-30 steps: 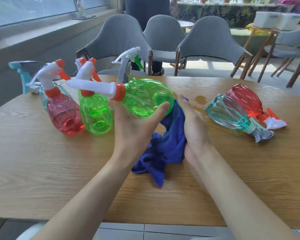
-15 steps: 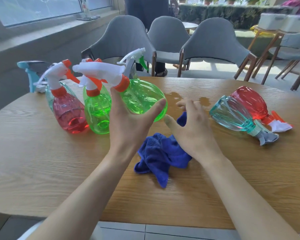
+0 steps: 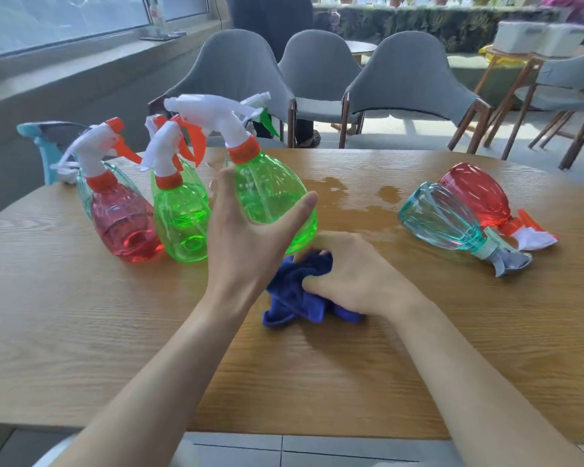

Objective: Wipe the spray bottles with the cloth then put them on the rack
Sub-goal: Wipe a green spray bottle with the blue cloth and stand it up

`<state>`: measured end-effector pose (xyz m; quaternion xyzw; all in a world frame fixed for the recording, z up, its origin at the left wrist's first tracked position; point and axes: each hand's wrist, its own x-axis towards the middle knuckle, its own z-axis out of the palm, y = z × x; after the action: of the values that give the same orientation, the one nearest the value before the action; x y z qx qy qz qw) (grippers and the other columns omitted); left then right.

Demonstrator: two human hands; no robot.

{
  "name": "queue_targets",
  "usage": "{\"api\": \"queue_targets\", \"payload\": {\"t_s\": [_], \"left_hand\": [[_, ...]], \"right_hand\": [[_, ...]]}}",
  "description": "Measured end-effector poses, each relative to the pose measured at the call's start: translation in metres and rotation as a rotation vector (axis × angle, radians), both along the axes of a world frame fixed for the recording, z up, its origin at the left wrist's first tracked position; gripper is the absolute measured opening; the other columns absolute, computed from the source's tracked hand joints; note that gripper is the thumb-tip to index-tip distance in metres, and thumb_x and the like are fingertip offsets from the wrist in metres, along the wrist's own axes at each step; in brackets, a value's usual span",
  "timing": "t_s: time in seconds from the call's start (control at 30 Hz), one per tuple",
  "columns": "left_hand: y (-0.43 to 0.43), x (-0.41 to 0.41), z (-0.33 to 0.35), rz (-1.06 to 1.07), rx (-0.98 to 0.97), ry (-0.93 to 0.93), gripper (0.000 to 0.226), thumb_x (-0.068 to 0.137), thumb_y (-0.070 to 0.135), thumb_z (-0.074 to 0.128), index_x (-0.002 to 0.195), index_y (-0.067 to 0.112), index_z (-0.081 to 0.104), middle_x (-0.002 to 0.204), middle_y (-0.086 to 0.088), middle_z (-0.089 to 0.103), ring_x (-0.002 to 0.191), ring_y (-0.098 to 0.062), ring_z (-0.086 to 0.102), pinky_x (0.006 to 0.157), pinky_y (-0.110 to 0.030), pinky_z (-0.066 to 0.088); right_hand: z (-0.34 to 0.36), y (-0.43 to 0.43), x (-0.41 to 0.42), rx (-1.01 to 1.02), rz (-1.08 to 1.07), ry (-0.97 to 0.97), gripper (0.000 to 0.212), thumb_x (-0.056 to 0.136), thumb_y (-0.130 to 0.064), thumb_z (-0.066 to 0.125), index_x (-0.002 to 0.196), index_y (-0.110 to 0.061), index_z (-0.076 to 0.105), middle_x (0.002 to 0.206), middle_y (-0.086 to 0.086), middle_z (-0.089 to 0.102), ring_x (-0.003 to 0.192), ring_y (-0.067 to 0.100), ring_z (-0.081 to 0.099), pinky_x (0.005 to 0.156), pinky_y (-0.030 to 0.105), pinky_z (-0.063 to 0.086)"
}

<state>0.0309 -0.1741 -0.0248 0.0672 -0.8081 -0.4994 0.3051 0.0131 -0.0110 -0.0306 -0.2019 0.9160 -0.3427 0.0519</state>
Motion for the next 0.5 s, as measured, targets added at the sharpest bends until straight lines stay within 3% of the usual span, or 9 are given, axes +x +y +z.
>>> {"api": "queue_targets", "payload": {"t_s": [0.13, 0.23, 0.3, 0.37, 0.43, 0.5], "left_hand": [[0.000, 0.003, 0.000, -0.018, -0.093, -0.013, 0.084, 0.078, 0.077, 0.079, 0.135, 0.026, 0.045, 0.114, 0.003, 0.068, 0.105, -0.023, 0.064, 0.094, -0.045, 0.054], [0.001, 0.005, -0.001, -0.058, -0.181, -0.022, 0.077, 0.080, 0.075, 0.077, 0.131, 0.027, 0.046, 0.105, 0.007, 0.067, 0.093, -0.020, 0.062, 0.081, -0.040, 0.051], [0.003, 0.004, -0.003, -0.069, -0.234, -0.037, 0.080, 0.079, 0.077, 0.076, 0.134, 0.028, 0.046, 0.107, 0.009, 0.066, 0.094, -0.018, 0.061, 0.078, -0.037, 0.047], [0.004, 0.003, -0.005, -0.075, -0.265, -0.053, 0.082, 0.079, 0.076, 0.077, 0.135, 0.025, 0.047, 0.110, 0.010, 0.062, 0.097, -0.010, 0.056, 0.081, -0.030, 0.041], [0.005, 0.001, -0.008, -0.115, -0.248, -0.053, 0.078, 0.079, 0.070, 0.081, 0.132, 0.024, 0.048, 0.112, 0.010, 0.062, 0.098, -0.008, 0.056, 0.081, -0.026, 0.039], [0.005, -0.001, -0.010, -0.162, -0.217, -0.066, 0.074, 0.080, 0.064, 0.082, 0.131, 0.024, 0.046, 0.112, 0.007, 0.064, 0.098, -0.012, 0.059, 0.079, -0.028, 0.040]], "right_hand": [[-0.007, 0.008, -0.015, -0.178, -0.365, 0.130, 0.018, 0.087, -0.024, 0.071, 0.099, -0.035, 0.065, 0.098, -0.013, 0.066, 0.095, 0.019, 0.064, 0.086, 0.037, 0.051], [0.000, 0.016, -0.025, -0.696, -0.573, 0.007, 0.015, 0.094, -0.019, 0.062, 0.103, -0.031, 0.064, 0.103, -0.001, 0.070, 0.098, 0.025, 0.070, 0.087, 0.041, 0.055], [0.005, 0.022, -0.029, -1.195, -0.483, -0.241, 0.017, 0.100, -0.015, 0.055, 0.113, -0.019, 0.065, 0.103, 0.008, 0.072, 0.089, 0.024, 0.073, 0.075, 0.035, 0.059], [0.007, 0.025, -0.029, -1.545, -0.221, -0.457, 0.026, 0.101, -0.021, 0.050, 0.123, -0.011, 0.060, 0.097, 0.007, 0.068, 0.082, 0.020, 0.069, 0.070, 0.027, 0.056], [0.010, 0.023, -0.027, -1.612, -0.078, -0.466, 0.026, 0.100, -0.028, 0.053, 0.119, -0.012, 0.062, 0.097, 0.003, 0.066, 0.085, 0.017, 0.064, 0.079, 0.028, 0.051], [0.011, 0.013, -0.023, -1.532, -0.047, -0.338, 0.031, 0.098, -0.031, 0.056, 0.116, -0.008, 0.066, 0.106, 0.007, 0.069, 0.093, 0.021, 0.066, 0.087, 0.037, 0.052]]}}
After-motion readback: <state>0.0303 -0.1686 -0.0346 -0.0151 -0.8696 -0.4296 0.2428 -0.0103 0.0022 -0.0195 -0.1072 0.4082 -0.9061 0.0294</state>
